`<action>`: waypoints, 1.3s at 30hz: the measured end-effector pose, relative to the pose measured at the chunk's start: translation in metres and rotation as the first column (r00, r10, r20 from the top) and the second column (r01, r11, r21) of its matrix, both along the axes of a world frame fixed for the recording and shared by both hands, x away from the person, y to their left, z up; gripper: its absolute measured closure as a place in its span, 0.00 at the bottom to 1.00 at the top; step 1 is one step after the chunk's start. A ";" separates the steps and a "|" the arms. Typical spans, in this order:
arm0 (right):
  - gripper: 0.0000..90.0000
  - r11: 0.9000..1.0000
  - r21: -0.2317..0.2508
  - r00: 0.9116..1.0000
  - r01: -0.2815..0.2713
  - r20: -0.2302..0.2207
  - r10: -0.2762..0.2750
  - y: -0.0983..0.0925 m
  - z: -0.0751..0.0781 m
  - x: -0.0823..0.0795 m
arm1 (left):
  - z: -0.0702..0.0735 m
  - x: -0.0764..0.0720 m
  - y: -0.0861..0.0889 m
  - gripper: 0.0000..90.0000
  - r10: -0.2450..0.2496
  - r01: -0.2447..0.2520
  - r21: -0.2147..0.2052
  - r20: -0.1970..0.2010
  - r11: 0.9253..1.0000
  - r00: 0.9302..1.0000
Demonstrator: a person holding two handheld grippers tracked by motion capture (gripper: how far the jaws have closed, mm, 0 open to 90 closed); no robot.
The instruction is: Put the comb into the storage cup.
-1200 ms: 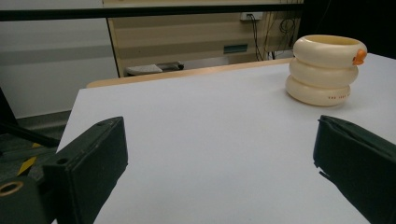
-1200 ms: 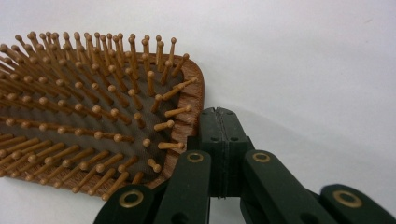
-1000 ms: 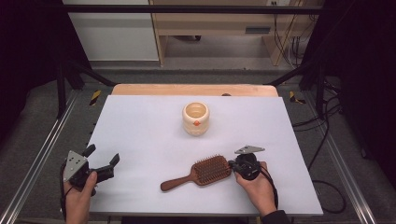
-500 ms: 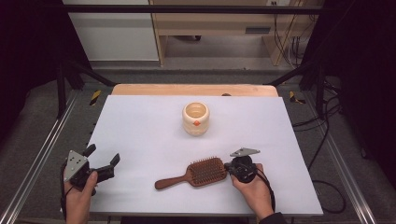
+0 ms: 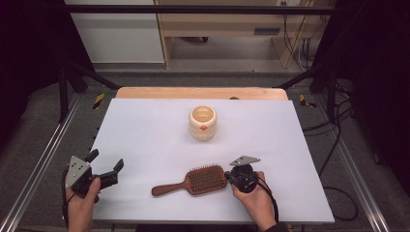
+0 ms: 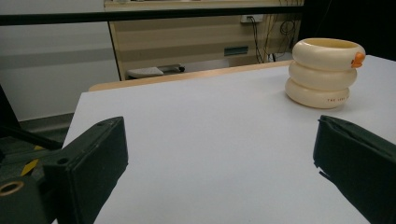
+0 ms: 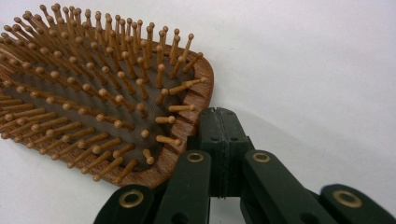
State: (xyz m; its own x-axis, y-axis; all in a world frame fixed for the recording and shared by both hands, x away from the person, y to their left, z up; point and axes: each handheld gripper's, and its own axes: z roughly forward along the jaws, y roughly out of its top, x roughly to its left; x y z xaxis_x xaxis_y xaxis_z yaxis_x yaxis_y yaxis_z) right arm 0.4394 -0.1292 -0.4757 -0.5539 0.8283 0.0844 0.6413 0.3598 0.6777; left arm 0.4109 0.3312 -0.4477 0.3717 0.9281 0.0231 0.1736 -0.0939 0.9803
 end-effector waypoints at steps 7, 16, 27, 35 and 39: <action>1.00 1.000 -0.005 1.000 -0.016 0.004 0.016 0.007 0.000 0.001 | -0.001 0.001 0.001 0.04 0.000 0.000 0.006 -0.007 1.000 1.000; 1.00 1.000 -0.002 1.000 -0.022 0.007 0.022 0.011 -0.001 0.002 | -0.001 0.000 0.001 0.04 0.002 -0.002 0.001 -0.006 1.000 1.000; 1.00 0.999 -0.014 0.999 -0.032 0.016 0.033 0.019 0.000 0.007 | -0.001 0.000 0.002 0.04 0.004 -0.004 -0.001 -0.005 1.000 1.000; 1.00 0.999 -0.018 0.999 -0.042 0.026 0.042 0.021 -0.001 0.007 | -0.001 0.000 0.001 0.04 -0.002 0.002 -0.001 -0.003 1.000 1.000; 1.00 0.999 -0.016 0.999 -0.046 0.027 0.047 0.022 -0.001 0.007 | 0.000 0.000 0.001 0.04 -0.002 0.002 0.002 -0.004 1.000 1.000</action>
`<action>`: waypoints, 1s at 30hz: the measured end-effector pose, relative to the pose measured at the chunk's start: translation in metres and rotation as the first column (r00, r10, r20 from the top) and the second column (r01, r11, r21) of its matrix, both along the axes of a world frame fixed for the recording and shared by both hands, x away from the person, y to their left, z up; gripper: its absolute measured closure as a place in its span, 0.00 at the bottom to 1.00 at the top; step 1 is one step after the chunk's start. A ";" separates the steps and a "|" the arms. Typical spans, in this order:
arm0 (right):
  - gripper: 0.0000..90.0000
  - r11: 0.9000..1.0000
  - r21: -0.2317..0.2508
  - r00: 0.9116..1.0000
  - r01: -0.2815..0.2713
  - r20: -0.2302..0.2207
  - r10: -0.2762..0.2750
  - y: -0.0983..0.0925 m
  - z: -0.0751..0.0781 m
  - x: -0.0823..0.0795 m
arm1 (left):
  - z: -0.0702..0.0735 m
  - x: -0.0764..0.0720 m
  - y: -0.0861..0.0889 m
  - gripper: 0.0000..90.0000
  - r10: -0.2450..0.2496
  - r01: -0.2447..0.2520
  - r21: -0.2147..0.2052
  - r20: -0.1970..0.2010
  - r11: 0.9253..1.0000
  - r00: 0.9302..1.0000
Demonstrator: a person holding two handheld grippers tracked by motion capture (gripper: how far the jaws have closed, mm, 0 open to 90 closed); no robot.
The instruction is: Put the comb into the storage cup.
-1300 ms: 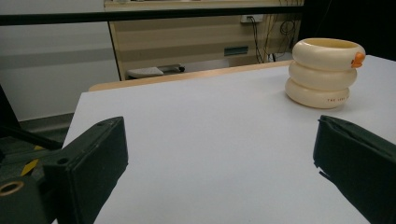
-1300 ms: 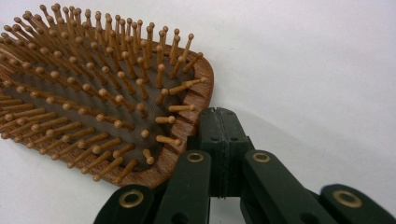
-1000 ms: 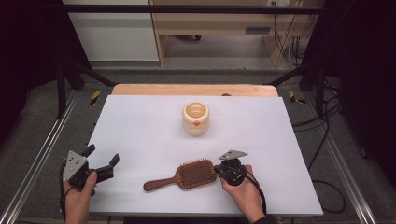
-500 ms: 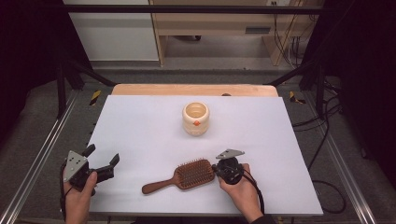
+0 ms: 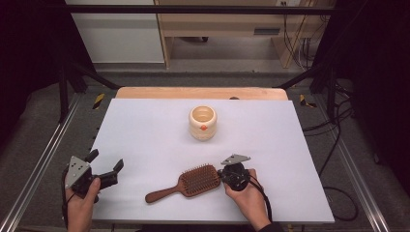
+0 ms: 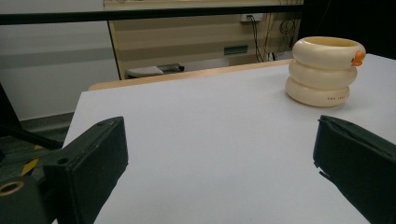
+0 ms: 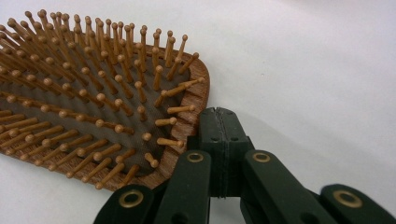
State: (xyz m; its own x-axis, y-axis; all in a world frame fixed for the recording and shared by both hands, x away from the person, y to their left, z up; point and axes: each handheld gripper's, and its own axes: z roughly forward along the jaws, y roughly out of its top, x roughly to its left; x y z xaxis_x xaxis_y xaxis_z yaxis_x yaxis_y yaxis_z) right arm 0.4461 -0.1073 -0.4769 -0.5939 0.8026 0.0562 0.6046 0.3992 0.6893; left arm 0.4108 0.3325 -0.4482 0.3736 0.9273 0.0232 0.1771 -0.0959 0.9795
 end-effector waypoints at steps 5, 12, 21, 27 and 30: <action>1.00 1.000 0.000 1.000 -0.007 0.001 0.007 0.002 0.000 0.000 | 0.000 0.000 0.001 0.04 0.004 -0.004 -0.002 -0.001 1.000 1.000; 1.00 1.000 -0.001 1.000 -0.022 0.010 0.022 0.002 0.000 0.000 | 0.000 0.000 -0.001 0.04 -0.002 0.002 0.004 0.000 1.000 1.000; 1.00 0.999 0.000 0.999 -0.032 0.025 0.032 0.004 -0.002 0.001 | 0.000 0.001 -0.003 0.04 -0.014 0.014 0.013 0.000 1.000 1.000; 1.00 1.000 0.017 0.999 -0.010 0.050 0.009 -0.008 0.003 -0.001 | 0.002 0.000 -0.002 0.04 -0.017 0.017 0.010 0.008 1.000 1.000; 1.00 0.999 0.041 0.998 0.010 0.056 -0.013 -0.017 0.005 -0.001 | 0.004 -0.002 -0.001 0.04 -0.021 0.021 -0.003 0.011 1.000 1.000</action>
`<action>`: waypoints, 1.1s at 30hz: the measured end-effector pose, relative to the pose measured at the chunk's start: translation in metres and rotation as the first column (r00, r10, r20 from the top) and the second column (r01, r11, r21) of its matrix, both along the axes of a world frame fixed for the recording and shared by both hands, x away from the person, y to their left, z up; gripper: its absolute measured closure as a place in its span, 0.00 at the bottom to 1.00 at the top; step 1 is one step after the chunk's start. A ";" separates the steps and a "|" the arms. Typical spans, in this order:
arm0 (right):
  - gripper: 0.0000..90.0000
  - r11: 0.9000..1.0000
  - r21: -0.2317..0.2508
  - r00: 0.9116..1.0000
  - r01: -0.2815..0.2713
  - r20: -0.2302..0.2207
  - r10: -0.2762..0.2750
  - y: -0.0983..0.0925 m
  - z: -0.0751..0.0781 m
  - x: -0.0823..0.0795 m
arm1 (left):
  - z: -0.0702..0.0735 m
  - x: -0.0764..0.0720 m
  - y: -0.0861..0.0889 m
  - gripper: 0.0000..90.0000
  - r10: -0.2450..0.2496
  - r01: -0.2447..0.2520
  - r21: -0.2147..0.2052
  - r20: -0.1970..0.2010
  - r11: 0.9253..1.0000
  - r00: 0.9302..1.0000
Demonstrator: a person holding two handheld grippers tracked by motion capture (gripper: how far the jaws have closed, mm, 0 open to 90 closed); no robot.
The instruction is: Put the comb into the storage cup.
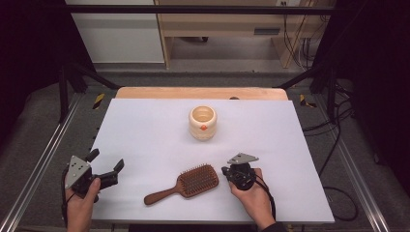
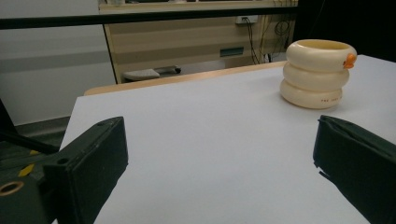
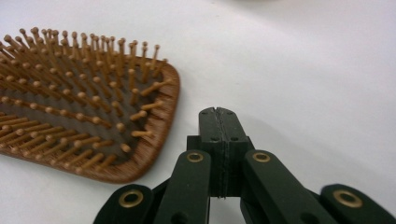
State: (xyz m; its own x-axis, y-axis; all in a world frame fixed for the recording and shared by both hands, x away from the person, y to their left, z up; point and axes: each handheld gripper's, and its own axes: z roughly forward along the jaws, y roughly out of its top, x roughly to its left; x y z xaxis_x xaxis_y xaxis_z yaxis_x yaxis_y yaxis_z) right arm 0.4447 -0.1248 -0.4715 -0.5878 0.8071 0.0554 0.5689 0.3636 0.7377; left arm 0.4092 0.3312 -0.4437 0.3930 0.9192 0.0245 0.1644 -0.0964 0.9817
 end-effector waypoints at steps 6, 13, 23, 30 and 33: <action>1.00 0.998 0.034 0.999 0.044 0.016 -0.044 -0.019 0.005 0.000 | 0.003 -0.003 0.000 0.04 -0.018 0.018 -0.021 -0.005 1.000 1.000; 1.00 0.991 0.076 0.993 0.109 0.047 -0.112 -0.048 0.012 -0.002 | 0.004 -0.005 -0.005 0.04 -0.045 0.045 -0.013 -0.016 0.999 0.999; 0.81 0.973 0.144 0.976 0.179 0.100 -0.194 -0.083 0.017 -0.008 | 0.007 -0.008 -0.013 0.04 -0.081 0.081 0.006 -0.040 0.997 0.996; 0.55 0.961 0.206 0.958 0.185 0.182 -0.223 -0.105 0.021 -0.014 | 0.010 -0.011 -0.028 0.04 -0.136 0.139 0.057 -0.055 0.989 0.989; 0.42 0.964 0.204 0.957 0.172 0.196 -0.213 -0.109 0.022 -0.015 | 0.012 -0.012 -0.035 0.04 -0.167 0.172 0.075 -0.067 0.982 0.984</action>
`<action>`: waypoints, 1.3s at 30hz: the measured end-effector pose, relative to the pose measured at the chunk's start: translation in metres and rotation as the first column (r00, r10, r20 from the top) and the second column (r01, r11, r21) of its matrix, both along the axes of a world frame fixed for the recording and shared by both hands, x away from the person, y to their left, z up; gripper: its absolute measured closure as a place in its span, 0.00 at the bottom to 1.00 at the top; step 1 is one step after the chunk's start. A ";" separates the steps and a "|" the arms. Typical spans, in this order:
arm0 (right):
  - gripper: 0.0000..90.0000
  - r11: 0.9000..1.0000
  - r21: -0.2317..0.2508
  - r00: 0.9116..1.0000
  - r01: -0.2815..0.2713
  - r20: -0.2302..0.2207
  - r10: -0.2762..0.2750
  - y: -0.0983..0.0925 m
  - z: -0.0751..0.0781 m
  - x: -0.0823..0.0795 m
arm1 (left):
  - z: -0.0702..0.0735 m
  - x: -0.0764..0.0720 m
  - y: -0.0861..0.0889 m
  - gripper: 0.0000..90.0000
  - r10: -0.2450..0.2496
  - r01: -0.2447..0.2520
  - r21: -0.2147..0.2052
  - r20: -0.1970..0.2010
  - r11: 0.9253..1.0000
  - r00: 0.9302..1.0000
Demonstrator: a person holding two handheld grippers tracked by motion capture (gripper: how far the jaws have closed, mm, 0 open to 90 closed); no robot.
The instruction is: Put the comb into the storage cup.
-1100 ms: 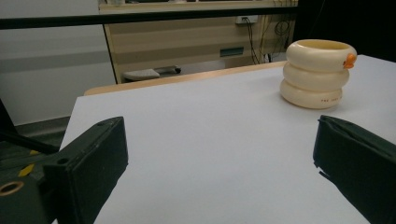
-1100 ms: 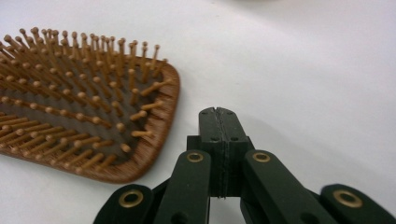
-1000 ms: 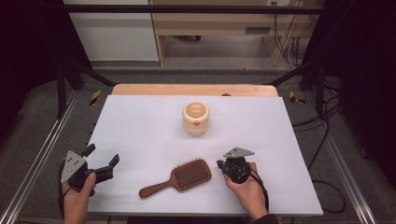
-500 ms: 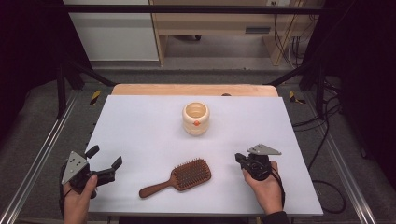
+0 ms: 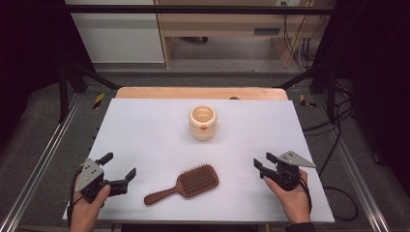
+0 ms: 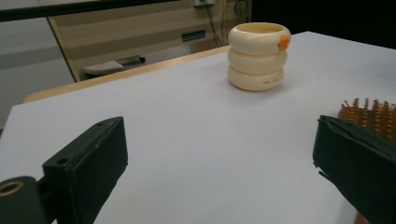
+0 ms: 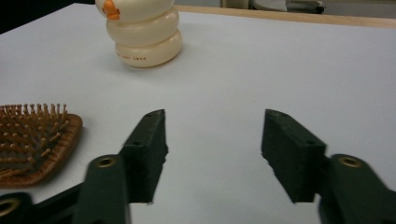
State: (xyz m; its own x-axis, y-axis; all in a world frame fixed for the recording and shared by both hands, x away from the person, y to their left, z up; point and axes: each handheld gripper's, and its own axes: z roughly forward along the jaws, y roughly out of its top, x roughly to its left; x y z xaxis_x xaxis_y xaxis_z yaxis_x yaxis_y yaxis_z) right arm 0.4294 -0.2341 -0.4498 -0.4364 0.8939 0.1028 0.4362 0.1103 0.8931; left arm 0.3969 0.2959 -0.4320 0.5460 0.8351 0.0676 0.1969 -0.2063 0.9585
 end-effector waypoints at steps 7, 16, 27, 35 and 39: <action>0.12 0.999 0.006 0.998 0.044 0.039 -0.044 -0.008 0.001 -0.002 | 0.009 -0.004 -0.021 0.04 -0.093 0.095 0.051 -0.044 0.994 0.995; 0.13 0.998 0.031 0.992 0.048 0.119 -0.052 -0.019 0.003 -0.003 | 0.018 -0.011 -0.060 0.04 -0.266 0.280 0.078 -0.157 0.957 0.951; 0.13 1.000 -0.017 0.995 -0.014 0.103 0.016 -0.006 -0.002 0.004 | 0.031 0.002 -0.108 0.06 -0.278 0.375 0.284 -0.329 0.882 0.902; 0.13 1.000 -0.012 0.995 -0.023 0.101 0.024 -0.007 -0.001 0.004 | 0.018 0.019 -0.112 0.08 -0.254 0.451 0.309 -0.511 0.837 0.821; 0.13 0.999 -0.018 0.994 -0.030 0.100 0.032 -0.005 -0.001 0.004 | 0.017 0.019 -0.114 0.09 -0.252 0.469 0.341 -0.520 0.814 0.816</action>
